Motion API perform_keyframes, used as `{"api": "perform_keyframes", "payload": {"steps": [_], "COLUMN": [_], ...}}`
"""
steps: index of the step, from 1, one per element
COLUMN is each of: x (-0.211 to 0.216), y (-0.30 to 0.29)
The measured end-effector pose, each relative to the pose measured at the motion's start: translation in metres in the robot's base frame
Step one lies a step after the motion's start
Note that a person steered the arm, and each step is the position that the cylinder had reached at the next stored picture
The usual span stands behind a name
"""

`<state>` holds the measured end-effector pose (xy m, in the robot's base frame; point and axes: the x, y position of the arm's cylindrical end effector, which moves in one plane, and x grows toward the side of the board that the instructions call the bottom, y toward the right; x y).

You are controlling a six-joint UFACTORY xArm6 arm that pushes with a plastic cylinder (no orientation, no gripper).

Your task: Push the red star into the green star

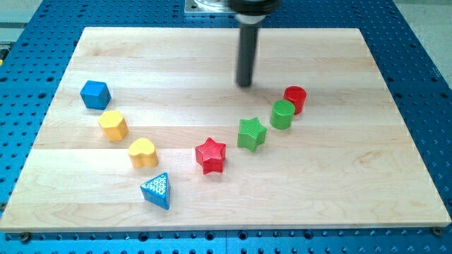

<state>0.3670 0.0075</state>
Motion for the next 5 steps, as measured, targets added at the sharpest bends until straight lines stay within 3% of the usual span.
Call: {"api": "perform_keyframes", "payload": {"steps": [2, 5], "x": [0.125, 0.186], "y": [-0.114, -0.063]}}
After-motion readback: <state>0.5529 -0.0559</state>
